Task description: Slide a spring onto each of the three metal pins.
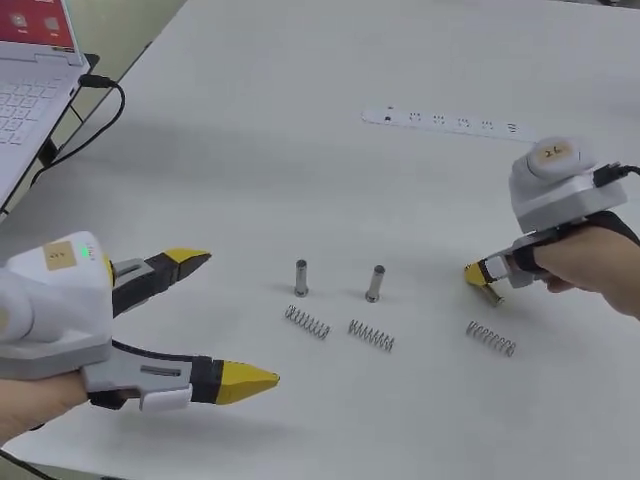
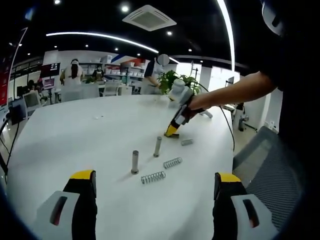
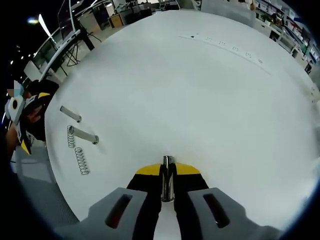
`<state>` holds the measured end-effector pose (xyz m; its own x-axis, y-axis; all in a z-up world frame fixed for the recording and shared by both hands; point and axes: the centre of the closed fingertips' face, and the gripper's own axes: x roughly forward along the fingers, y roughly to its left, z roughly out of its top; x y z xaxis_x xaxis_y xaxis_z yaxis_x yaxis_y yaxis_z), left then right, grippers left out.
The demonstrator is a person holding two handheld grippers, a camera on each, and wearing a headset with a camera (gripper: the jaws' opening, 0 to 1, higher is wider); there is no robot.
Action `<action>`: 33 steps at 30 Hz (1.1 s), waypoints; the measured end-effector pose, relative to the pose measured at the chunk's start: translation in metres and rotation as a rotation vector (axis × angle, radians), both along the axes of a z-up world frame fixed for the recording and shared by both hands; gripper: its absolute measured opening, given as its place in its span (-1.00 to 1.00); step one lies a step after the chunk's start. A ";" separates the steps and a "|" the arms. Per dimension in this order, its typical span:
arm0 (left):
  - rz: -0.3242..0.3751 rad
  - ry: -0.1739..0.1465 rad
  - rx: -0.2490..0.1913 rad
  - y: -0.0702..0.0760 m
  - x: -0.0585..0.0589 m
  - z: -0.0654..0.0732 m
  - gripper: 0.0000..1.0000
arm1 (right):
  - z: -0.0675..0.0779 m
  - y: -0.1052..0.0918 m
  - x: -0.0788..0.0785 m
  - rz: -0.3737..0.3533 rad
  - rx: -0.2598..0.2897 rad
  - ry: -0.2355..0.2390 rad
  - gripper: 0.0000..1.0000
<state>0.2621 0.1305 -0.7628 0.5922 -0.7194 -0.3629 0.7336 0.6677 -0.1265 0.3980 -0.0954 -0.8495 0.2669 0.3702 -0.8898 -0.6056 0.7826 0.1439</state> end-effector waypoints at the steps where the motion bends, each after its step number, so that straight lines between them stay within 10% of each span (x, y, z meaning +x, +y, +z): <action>1: 0.000 0.000 0.000 0.000 0.000 0.000 0.91 | 0.001 0.000 -0.001 0.004 0.006 -0.003 -0.89; 33: -0.016 -0.013 0.007 -0.006 0.002 0.004 0.91 | 0.031 0.002 -0.014 0.030 0.166 -0.179 -0.90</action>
<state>0.2645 0.1241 -0.7593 0.5851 -0.7265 -0.3603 0.7459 0.6565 -0.1126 0.3842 -0.0931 -0.8183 0.4012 0.5174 -0.7559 -0.6558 0.7383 0.1573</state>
